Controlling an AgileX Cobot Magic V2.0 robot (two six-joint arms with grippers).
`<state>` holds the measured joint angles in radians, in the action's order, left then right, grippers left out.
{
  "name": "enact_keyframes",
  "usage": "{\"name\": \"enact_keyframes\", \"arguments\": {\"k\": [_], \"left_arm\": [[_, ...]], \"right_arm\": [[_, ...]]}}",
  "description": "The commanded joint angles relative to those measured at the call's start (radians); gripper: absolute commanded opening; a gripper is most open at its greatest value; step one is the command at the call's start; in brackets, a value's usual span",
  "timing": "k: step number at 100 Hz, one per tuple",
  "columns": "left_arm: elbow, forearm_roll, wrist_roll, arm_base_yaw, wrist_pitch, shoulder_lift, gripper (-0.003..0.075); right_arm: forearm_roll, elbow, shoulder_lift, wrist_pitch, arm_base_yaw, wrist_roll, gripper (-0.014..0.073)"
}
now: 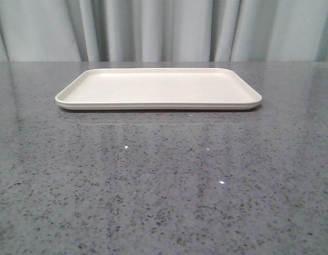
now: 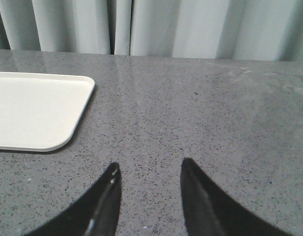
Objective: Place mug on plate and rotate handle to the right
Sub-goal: 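Lift the white mug with the left gripper and carry it toward the tray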
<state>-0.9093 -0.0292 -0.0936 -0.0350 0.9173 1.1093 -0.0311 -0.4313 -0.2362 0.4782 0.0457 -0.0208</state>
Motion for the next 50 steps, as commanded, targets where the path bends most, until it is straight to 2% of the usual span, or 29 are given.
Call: {"name": "enact_keyframes", "arguments": {"k": [1,15,39,50], "left_arm": [[-0.034,-0.003,-0.01,-0.003,-0.051,-0.007,0.0369],[-0.034,-0.005,-0.01,-0.003,-0.051,-0.005,0.0259],[-0.034,-0.005,-0.01,-0.003,-0.051,-0.005,-0.0014],[-0.034,-0.005,-0.01,-0.003,-0.051,-0.005,-0.0019]], "right_arm": [[0.0,-0.037,-0.021,-0.074,0.002,0.004,0.0307],[0.0,-0.037,-0.021,-0.074,0.002,0.004,0.0307],[0.0,-0.037,-0.021,-0.074,0.002,0.004,0.0307],[0.0,-0.037,-0.021,-0.076,0.002,0.004,0.0307]]}}
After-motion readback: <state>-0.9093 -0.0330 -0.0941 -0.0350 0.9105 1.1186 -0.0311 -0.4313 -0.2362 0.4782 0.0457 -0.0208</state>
